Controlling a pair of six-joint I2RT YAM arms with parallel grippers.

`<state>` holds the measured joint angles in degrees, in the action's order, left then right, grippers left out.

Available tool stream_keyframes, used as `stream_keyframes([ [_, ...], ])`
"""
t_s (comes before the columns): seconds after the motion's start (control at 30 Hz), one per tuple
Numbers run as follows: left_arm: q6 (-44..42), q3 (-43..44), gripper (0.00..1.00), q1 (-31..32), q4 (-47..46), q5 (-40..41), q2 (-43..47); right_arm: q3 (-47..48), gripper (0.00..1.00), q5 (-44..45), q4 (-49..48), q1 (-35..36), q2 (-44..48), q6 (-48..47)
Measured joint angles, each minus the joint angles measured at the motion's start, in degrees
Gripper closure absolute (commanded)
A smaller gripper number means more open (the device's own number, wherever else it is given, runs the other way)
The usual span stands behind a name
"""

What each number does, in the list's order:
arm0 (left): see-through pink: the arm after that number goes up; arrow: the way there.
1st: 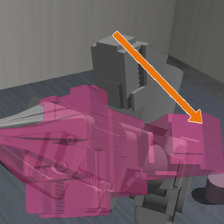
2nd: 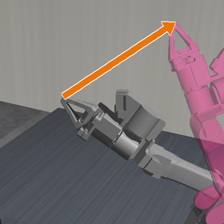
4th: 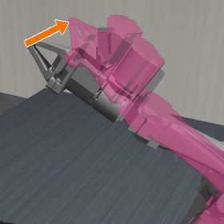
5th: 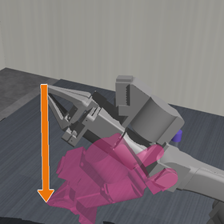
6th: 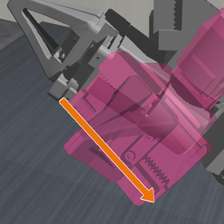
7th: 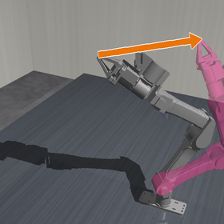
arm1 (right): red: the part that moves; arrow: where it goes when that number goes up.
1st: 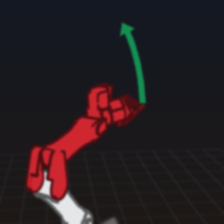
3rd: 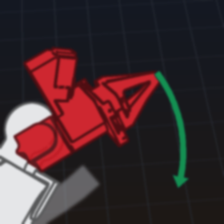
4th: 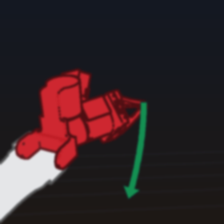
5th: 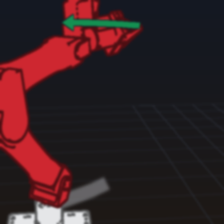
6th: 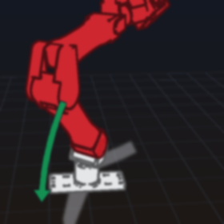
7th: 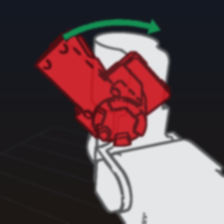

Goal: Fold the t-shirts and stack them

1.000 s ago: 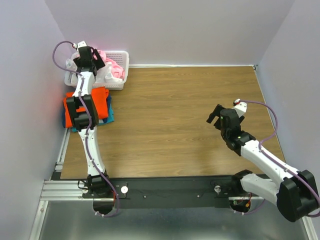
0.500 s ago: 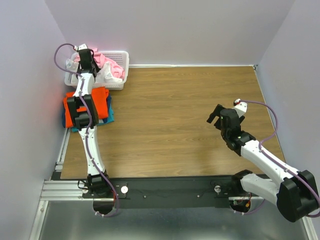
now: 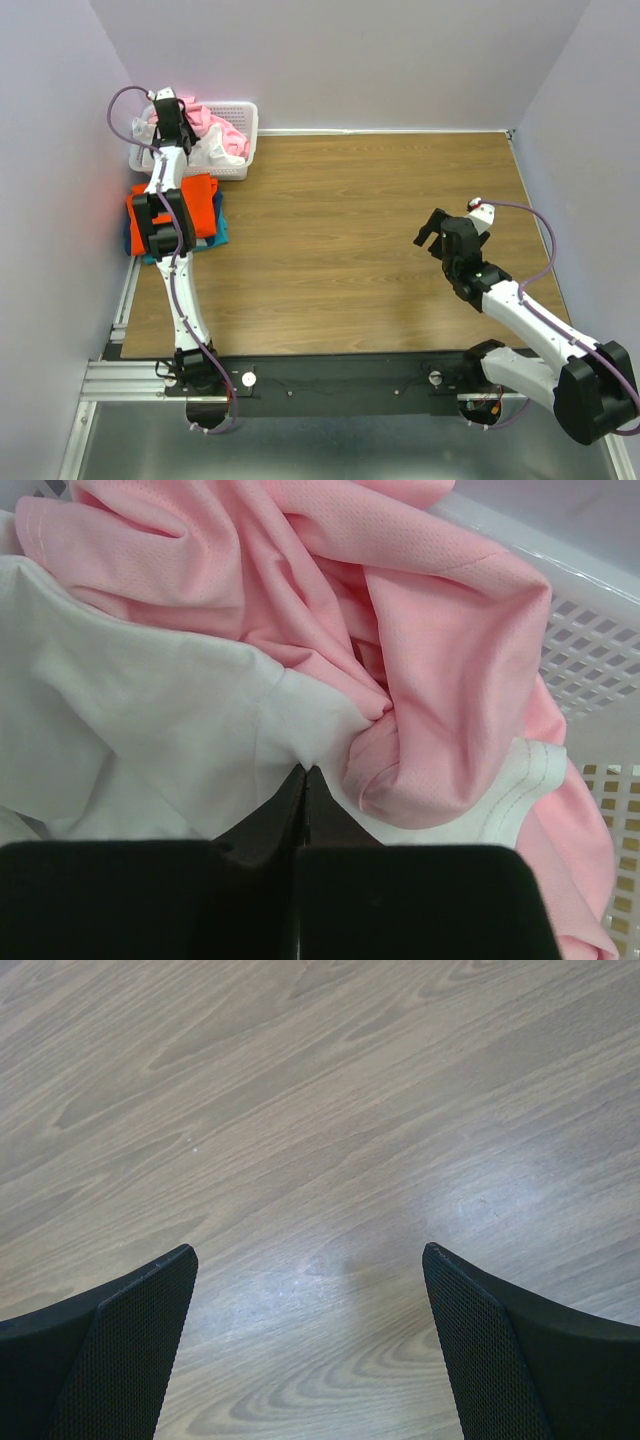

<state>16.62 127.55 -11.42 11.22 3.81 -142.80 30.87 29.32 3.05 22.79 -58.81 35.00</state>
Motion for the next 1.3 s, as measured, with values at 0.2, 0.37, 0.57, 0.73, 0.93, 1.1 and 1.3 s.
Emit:
stream_keyframes([
  [0.2, 0.59, 1.92, 0.71, -0.44, 0.50, -0.66, -0.17, 0.00, 0.00, 0.13, 0.02, 0.00, -0.02, -0.15],
  [0.37, 0.98, 3.48, 0.63, -0.96, 0.22, -0.90, -1.42, 0.00, 0.00, 0.85, 0.00, 0.00, 0.00, -0.17],
  [0.57, 1.40, 4.22, 0.51, -1.05, 0.66, -0.92, -3.93, 0.00, 0.00, 1.29, 0.00, 0.00, 0.00, -0.20],
  [0.73, 1.64, 4.70, 1.00, -1.05, 0.74, -1.70, -4.98, 0.00, 0.00, 1.33, 0.00, 0.00, 0.00, -0.20],
  [0.93, 1.60, 4.37, 1.00, -1.05, 0.44, -2.25, -4.81, 0.00, 0.00, 1.38, 0.00, 0.00, 0.26, -0.22],
  [1.1, 1.27, -3.04, 1.00, -1.05, 0.44, -3.52, 2.84, 0.00, 0.00, 1.42, 0.02, 0.00, 1.03, -0.46],
  [1.3, 0.11, -15.06, 1.00, -0.24, -1.70, -4.00, 23.61, -0.02, 0.00, 1.38, 0.02, 0.00, 3.52, -0.52],
])
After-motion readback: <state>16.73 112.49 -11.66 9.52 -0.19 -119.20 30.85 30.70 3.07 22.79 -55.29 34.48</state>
